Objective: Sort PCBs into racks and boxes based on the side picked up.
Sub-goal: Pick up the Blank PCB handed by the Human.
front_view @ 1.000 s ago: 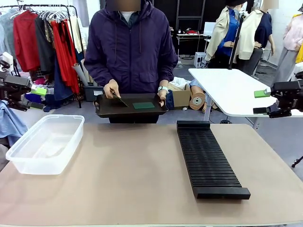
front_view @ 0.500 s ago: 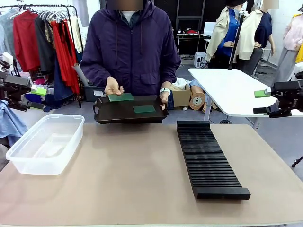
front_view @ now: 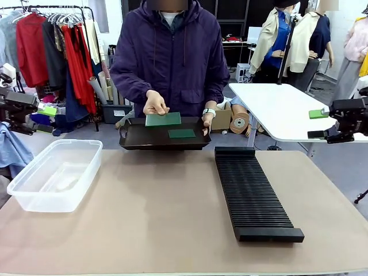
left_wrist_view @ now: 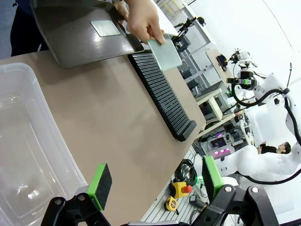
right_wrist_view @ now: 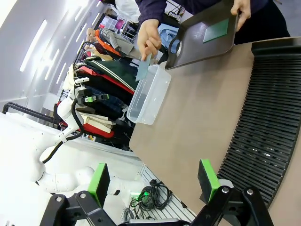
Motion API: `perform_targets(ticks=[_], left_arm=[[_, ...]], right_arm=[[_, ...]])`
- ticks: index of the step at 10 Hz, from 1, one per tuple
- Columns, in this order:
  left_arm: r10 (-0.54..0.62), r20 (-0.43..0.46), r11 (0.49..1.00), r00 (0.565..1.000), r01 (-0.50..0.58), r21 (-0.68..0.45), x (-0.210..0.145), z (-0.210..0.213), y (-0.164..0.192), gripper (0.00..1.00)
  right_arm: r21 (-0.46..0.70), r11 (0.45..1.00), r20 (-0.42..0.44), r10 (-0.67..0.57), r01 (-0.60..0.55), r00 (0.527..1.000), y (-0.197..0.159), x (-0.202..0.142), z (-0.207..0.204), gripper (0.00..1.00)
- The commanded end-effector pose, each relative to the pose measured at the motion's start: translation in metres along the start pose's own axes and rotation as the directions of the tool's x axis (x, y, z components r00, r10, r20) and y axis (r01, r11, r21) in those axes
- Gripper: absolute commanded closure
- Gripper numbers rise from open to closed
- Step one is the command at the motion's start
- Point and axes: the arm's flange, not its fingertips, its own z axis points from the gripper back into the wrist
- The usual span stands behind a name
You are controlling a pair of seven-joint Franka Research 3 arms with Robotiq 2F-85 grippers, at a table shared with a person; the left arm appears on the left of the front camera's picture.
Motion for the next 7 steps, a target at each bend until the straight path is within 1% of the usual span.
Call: perform_targets(ticks=[1,7], left_arm=[[0.002,-0.002,1.000,1.000,-0.002,-0.009,-0.0007,0.0008,-0.0001,0.00],[0.002,-0.002,1.000,1.000,-0.002,-0.009,-0.0007,0.0008,-0.0001,0.00]], right_arm=[[0.010,1.000,0.007,-0.002,0.002,1.000,0.0012,0.0012,-0.0003,0.00],[0.010,1.000,0.007,-0.002,0.002,1.000,0.0012,0.0012,-0.0003,0.00]])
